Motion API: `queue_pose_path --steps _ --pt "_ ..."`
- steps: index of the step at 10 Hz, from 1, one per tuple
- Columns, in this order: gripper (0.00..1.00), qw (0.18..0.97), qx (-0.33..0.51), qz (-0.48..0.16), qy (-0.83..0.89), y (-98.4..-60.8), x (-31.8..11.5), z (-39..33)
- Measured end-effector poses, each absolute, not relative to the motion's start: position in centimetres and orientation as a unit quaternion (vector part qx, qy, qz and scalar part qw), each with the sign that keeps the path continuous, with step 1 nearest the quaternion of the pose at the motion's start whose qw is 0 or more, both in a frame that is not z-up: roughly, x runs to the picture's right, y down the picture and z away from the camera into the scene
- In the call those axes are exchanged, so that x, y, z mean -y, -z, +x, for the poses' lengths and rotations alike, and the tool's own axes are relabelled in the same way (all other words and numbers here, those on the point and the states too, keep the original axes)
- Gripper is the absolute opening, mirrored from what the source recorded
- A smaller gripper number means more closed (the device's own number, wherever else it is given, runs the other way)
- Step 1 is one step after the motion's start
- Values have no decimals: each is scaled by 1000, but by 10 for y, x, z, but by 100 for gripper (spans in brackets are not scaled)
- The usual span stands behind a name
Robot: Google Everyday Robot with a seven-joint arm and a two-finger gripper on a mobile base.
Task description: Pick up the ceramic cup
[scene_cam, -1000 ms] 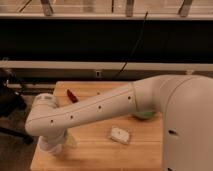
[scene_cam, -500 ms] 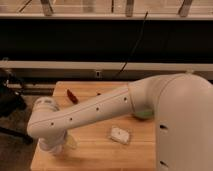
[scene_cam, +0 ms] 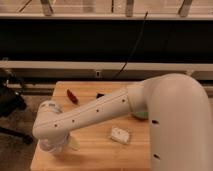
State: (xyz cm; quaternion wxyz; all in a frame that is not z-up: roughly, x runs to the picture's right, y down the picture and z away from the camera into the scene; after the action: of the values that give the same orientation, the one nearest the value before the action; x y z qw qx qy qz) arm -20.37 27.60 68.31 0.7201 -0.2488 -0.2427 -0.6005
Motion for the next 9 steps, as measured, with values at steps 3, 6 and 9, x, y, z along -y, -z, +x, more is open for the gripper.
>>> queue_pose_path --steps 3,6,9 --pt "79 717 242 -251 603 -689 -283 -208" --pt "51 716 237 -251 607 -695 -286 -210" --pt "23 716 236 -251 608 -697 -287 -212"
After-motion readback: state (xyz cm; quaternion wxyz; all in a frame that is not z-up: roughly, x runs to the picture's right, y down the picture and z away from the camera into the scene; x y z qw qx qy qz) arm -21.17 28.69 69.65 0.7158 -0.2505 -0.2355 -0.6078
